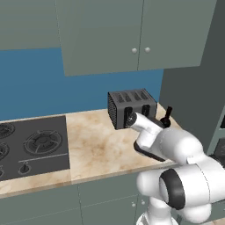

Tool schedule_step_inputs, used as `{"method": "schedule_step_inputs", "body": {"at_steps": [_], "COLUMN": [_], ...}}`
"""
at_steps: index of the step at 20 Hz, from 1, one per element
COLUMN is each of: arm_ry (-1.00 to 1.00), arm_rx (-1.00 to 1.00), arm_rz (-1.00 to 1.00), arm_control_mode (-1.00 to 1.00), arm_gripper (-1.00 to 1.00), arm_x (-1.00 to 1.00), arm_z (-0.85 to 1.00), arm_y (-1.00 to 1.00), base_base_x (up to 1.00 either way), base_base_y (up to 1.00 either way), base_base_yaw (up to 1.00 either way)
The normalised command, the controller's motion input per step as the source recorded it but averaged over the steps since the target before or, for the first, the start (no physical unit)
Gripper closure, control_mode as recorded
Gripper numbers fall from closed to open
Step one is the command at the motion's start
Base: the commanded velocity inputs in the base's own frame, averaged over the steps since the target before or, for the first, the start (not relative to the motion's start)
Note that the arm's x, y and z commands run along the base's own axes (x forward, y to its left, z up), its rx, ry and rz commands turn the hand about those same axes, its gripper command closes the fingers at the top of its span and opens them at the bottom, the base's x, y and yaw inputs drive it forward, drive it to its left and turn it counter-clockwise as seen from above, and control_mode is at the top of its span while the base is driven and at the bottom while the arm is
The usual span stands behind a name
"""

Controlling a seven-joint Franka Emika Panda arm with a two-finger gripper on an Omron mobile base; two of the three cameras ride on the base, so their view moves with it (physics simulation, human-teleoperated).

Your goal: There is a wine glass and glass cup on the dining counter. Place the wine bottle next to the wine glass and the juice bottle next to the glass cup.

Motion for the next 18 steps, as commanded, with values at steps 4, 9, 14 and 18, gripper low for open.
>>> {"method": "schedule_step_inputs", "body": {"at_steps": [4, 9, 14, 18], "arm_ry": [0.24, 0.25, 0.09, -0.08], "arm_rx": [-0.07, -0.01, -0.02, -0.04], "arm_rz": [0.15, 0.16, 0.17, 0.14], "arm_control_mode": [-1.00, -1.00, -1.00, -1.00], "arm_gripper": [1.00, 1.00, 1.00, 1.00], "arm_x": [-0.09, -0.14, -0.26, -0.28], "arm_z": [0.37, 0.43, 0.37, 0.23], "arm_y": [0.43, 0.43, 0.40, 0.36], "base_base_x": [0.00, 0.00, 0.00, 0.00], "base_base_y": [0.00, 0.00, 0.00, 0.00], "base_base_yaw": [0.00, 0.00, 0.00, 0.00]}}
